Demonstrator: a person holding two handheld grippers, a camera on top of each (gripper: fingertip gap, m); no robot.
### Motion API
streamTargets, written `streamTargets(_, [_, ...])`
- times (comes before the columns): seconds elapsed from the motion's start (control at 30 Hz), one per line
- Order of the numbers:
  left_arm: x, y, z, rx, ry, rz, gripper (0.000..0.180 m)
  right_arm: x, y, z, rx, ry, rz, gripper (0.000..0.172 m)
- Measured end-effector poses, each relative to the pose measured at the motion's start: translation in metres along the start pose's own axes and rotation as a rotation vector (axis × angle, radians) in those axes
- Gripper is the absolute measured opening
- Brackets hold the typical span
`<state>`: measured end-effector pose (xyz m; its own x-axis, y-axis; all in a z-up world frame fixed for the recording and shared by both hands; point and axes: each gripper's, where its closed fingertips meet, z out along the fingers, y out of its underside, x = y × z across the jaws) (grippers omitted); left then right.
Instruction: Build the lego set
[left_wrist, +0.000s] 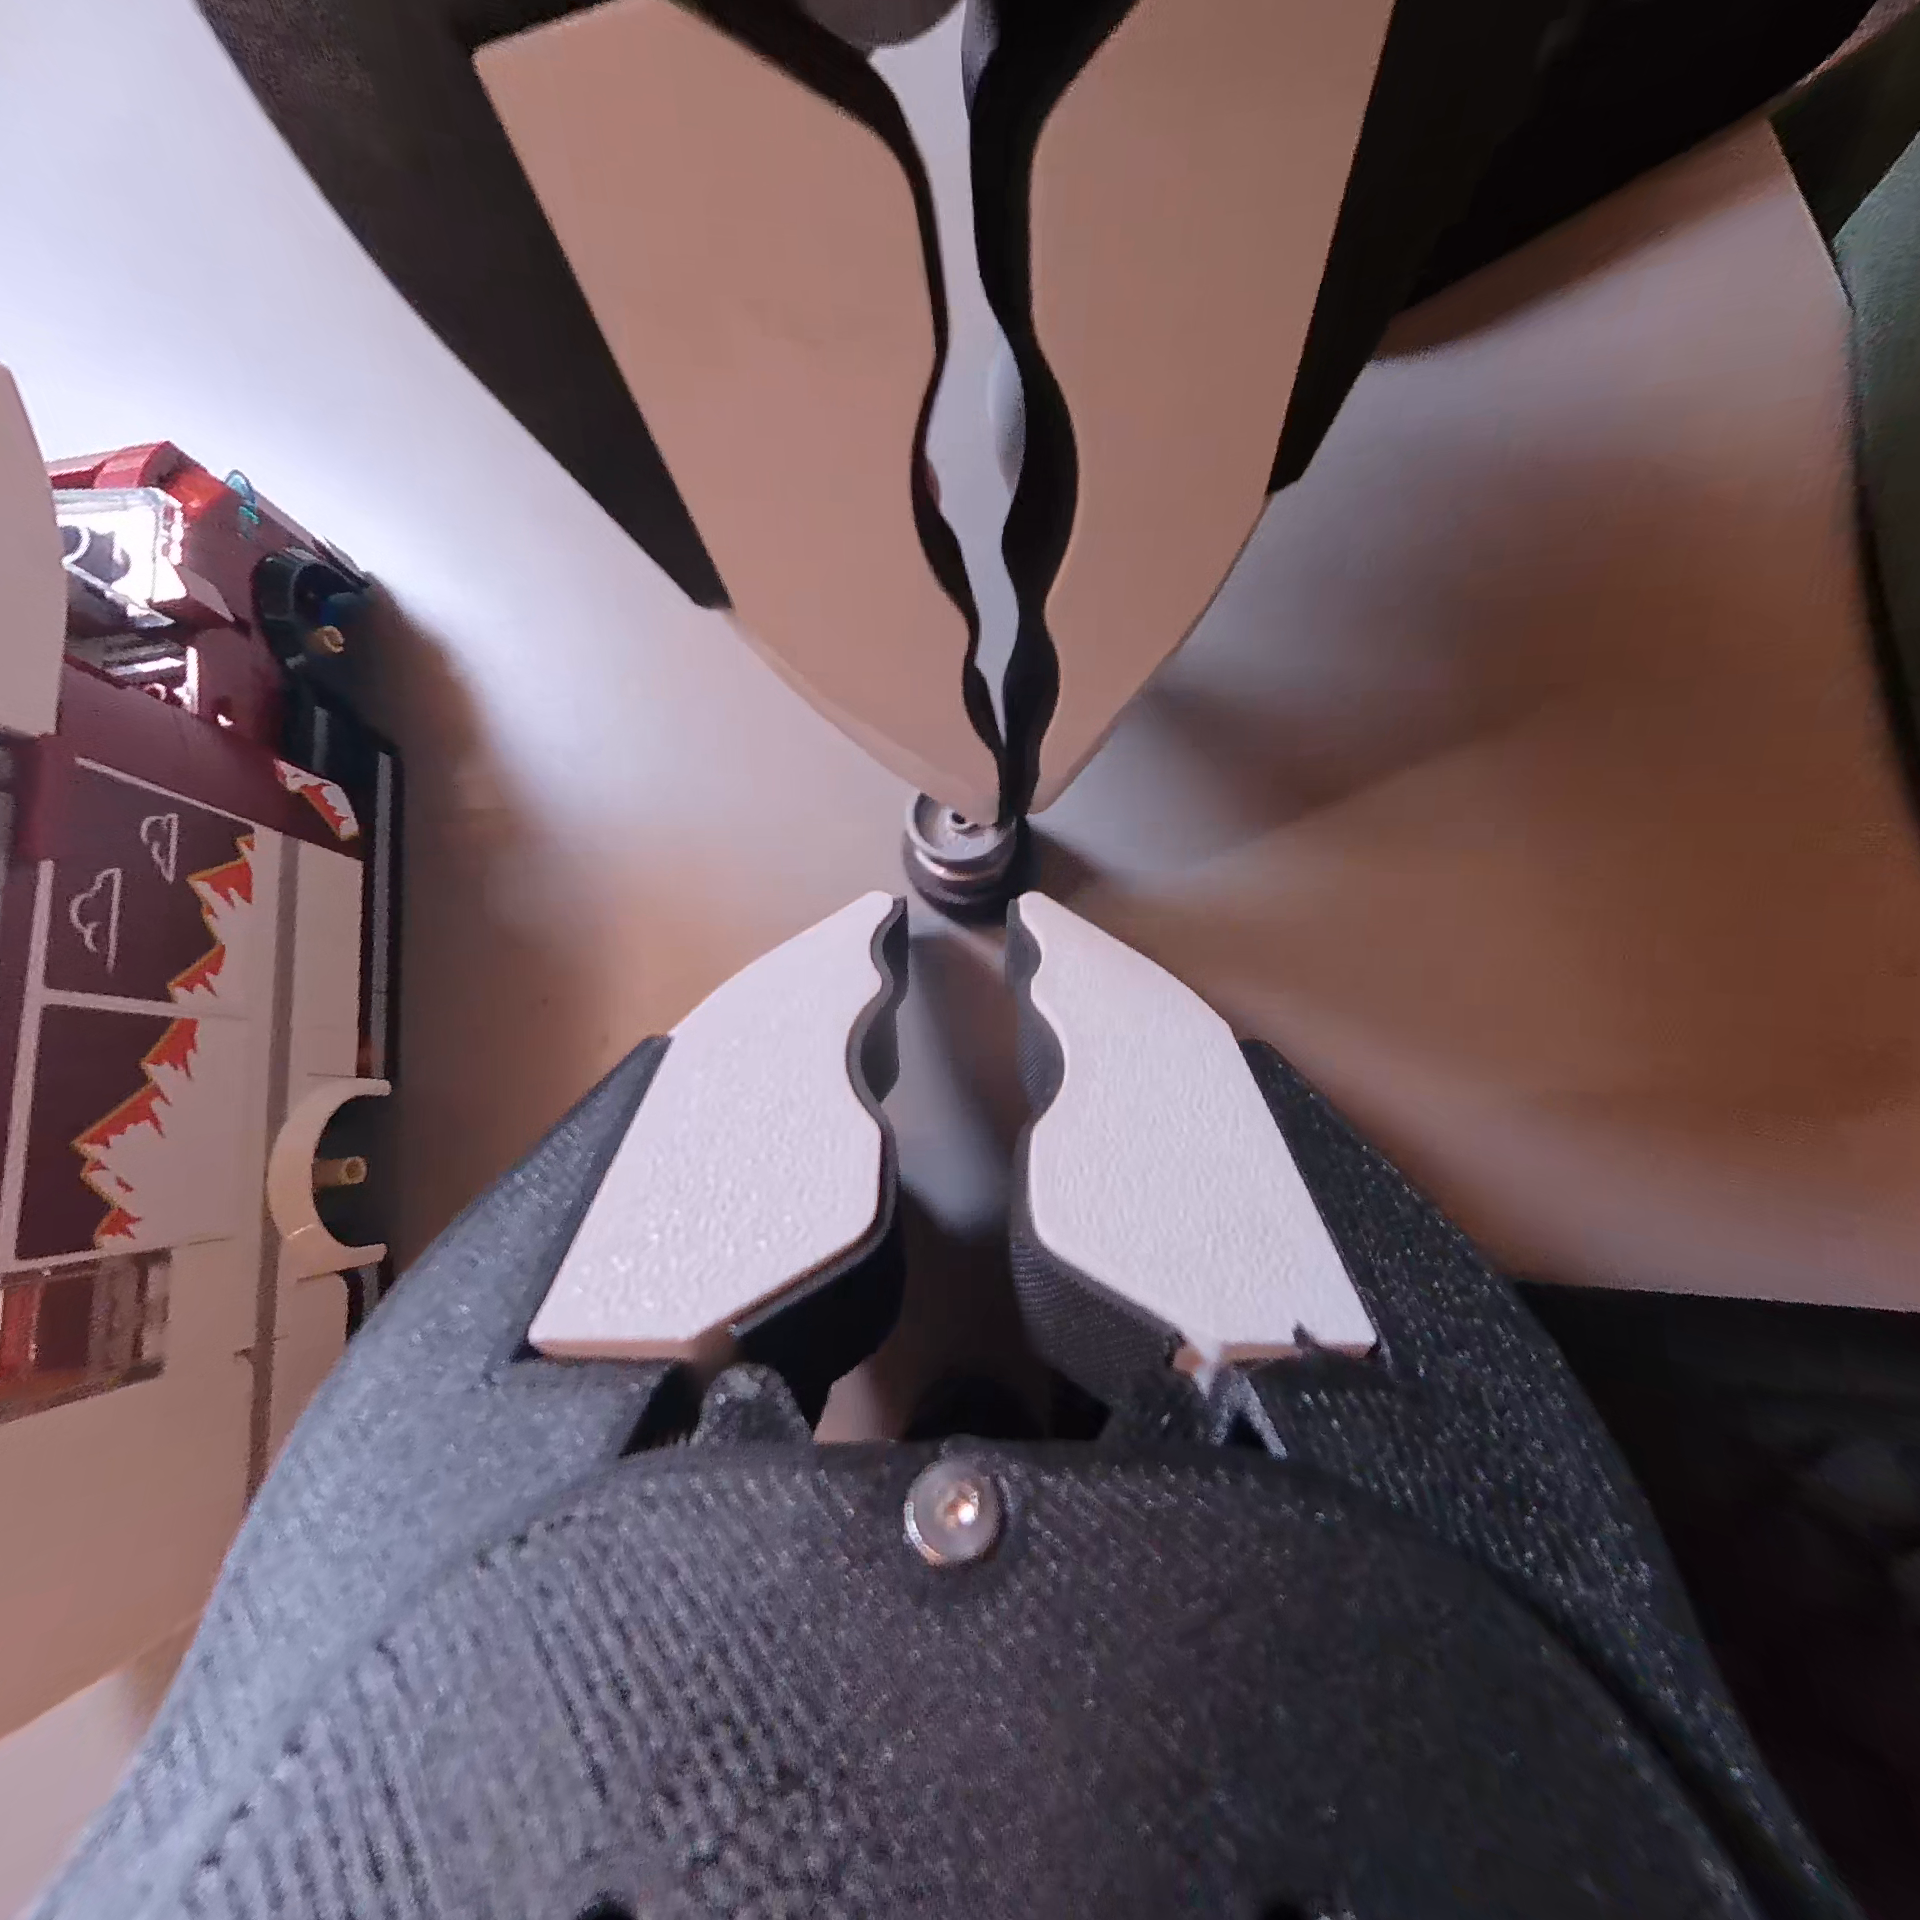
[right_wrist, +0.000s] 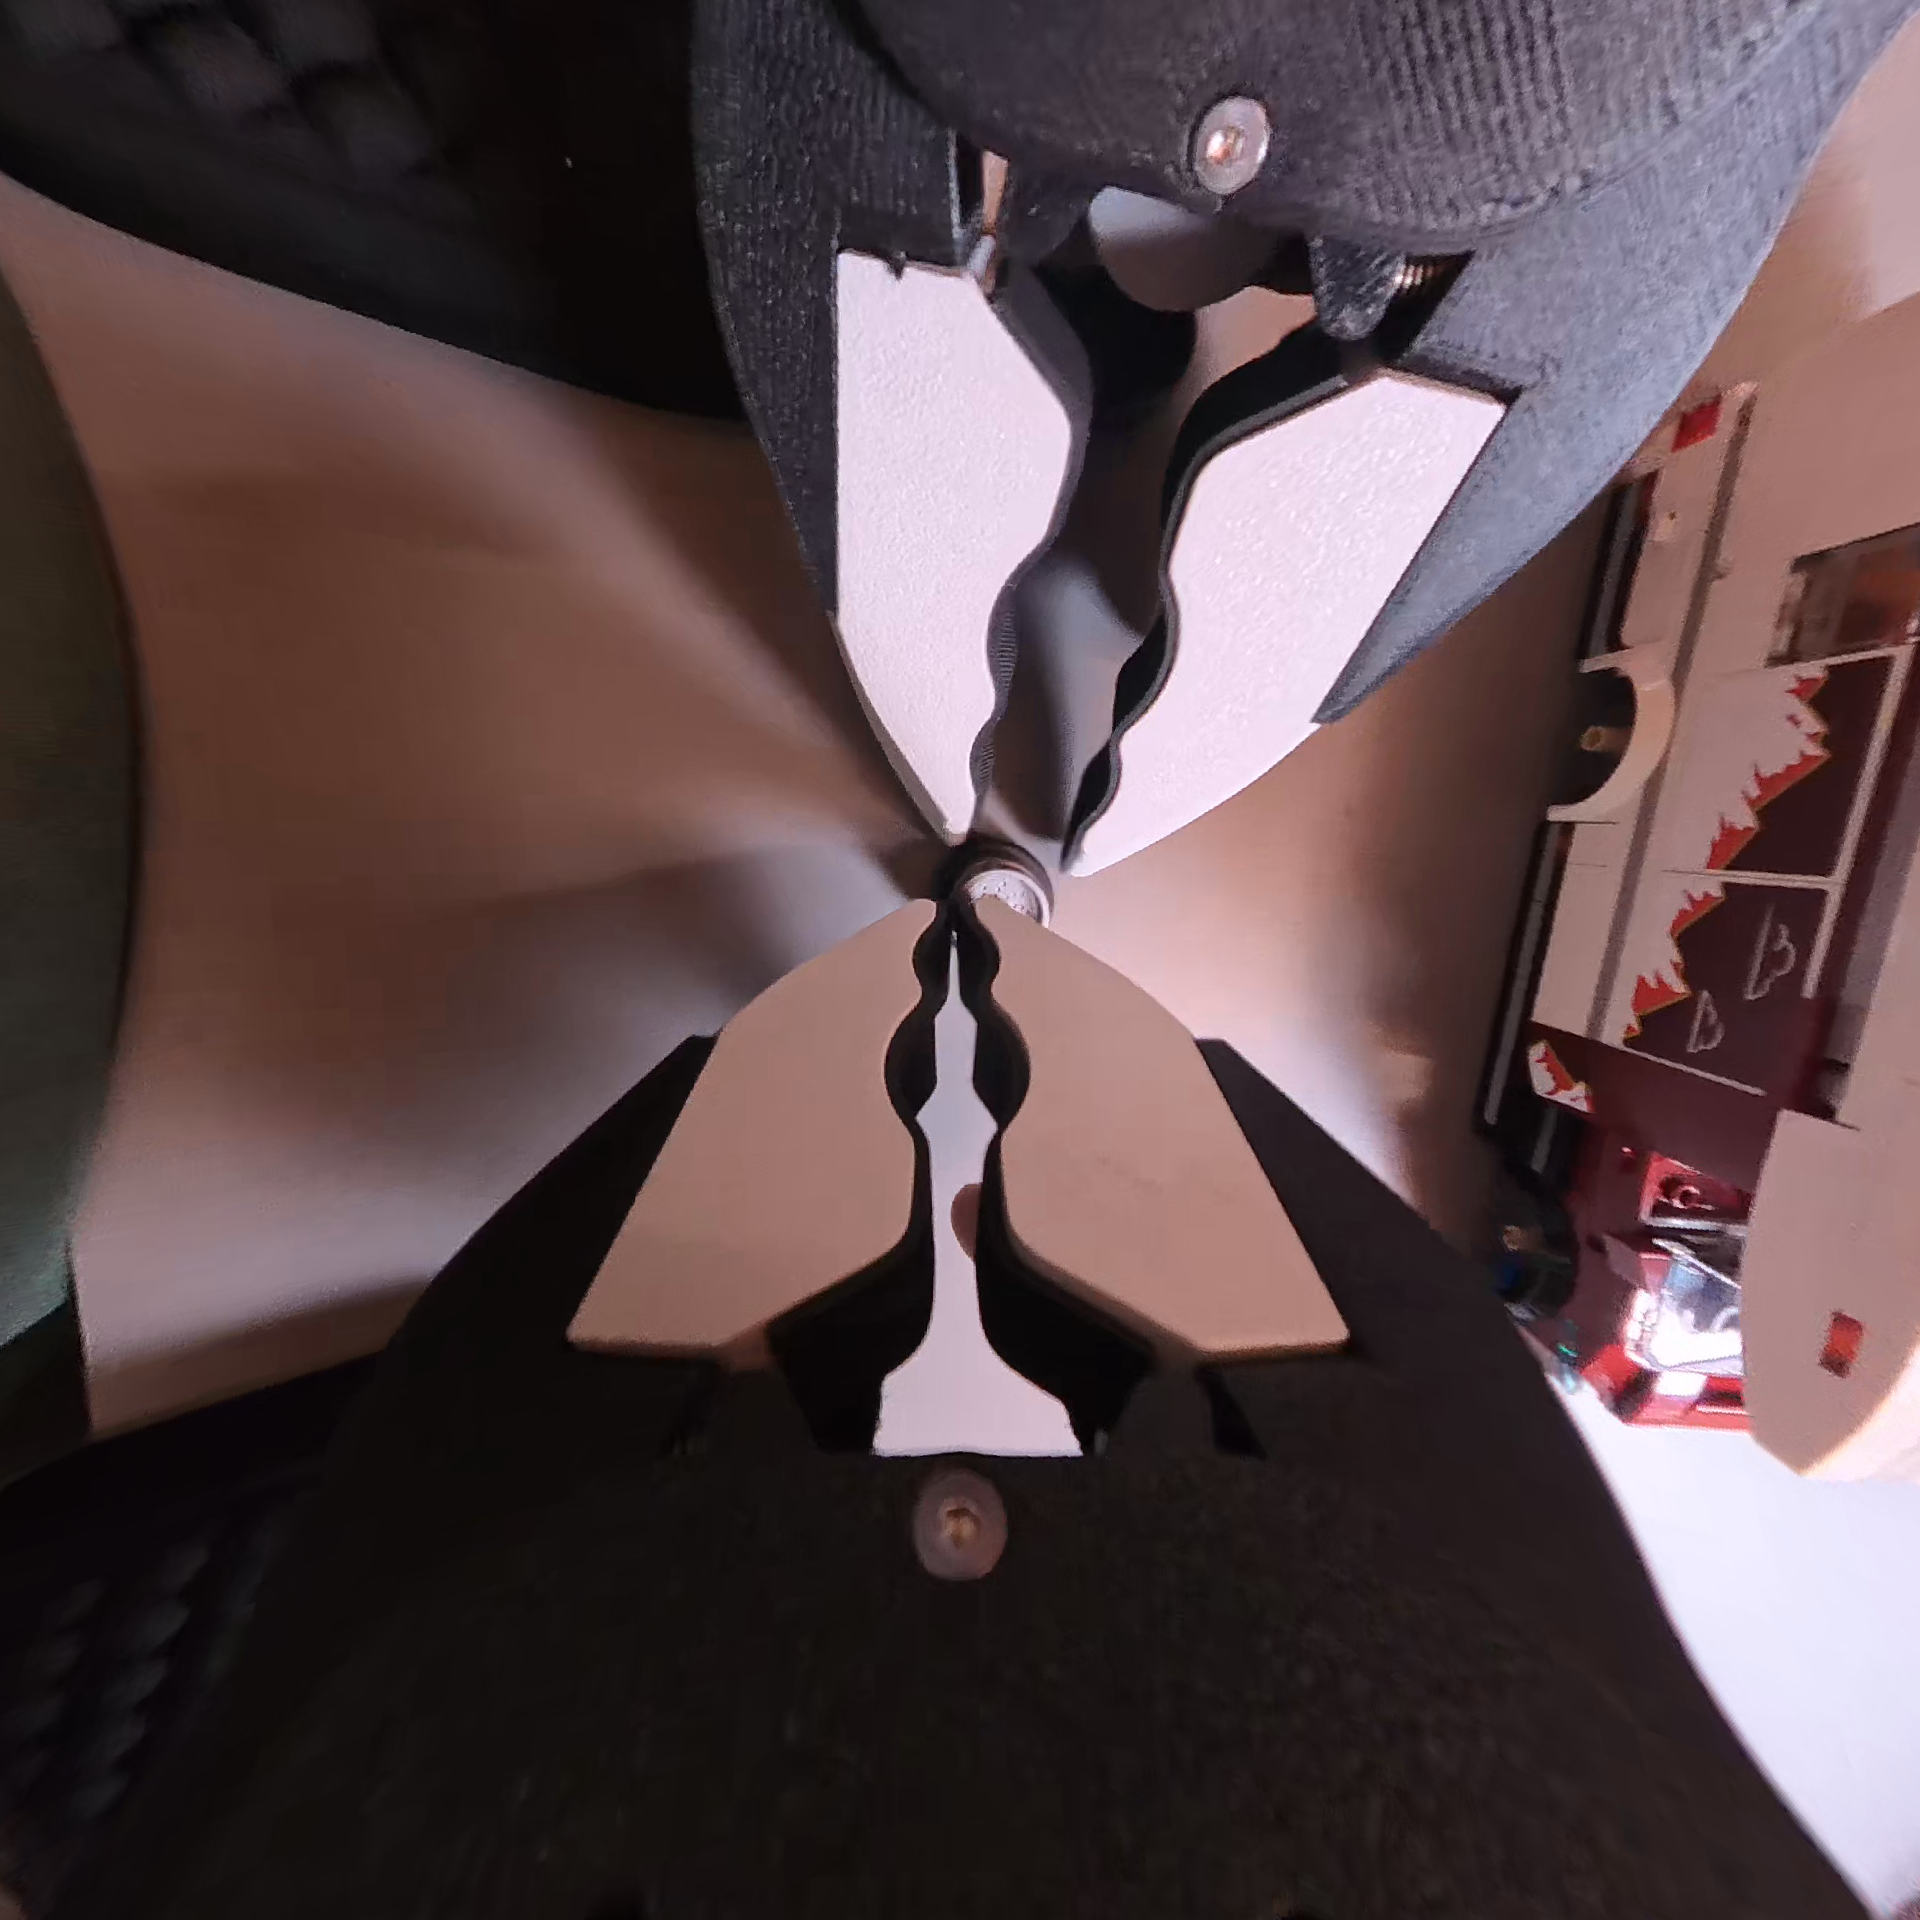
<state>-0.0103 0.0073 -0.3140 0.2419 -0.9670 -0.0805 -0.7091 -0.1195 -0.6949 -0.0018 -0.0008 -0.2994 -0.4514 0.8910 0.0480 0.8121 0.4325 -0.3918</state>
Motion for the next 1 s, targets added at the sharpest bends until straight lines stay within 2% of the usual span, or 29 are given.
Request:
streamTargets(0.3, [0.007,-0.003,0.0011,0.053,0.078,-0.059,0.026,-0.0011,0.0021,0.0018,-0.016,-0.075,0.077,0.0])
streamTargets(0.4, [0.004,-0.0043,0.0019,0.072,0.061,-0.069,0.022,-0.0014,0.0034,0.003,-0.022,-0.087,0.094,0.0])
streamTargets(0.53, [0.0026,-0.0033,0.003,0.06,0.015,-0.025,0.021,-0.0004,0.0022,0.0023,-0.006,-0.042,0.067,0.0])
streamTargets(0.73, [0.0018,-0.0029,0.0027,0.062,0.001,-0.039,0.018,0.0038,0.0013,-0.0008,0.045,0.078,0.031,0.004])
streamTargets(0.83, [0.0008,-0.0018,0.0025,0.056,-0.006,-0.04,0.005,0.0036,0.0033,-0.002,0.055,0.109,0.038,0.006])
streamTargets(1.0, [0.0011,-0.0029,0.003,0.061,-0.006,-0.056,0.014,0.0051,0.0022,-0.0025,0.085,0.154,0.055,0.007])
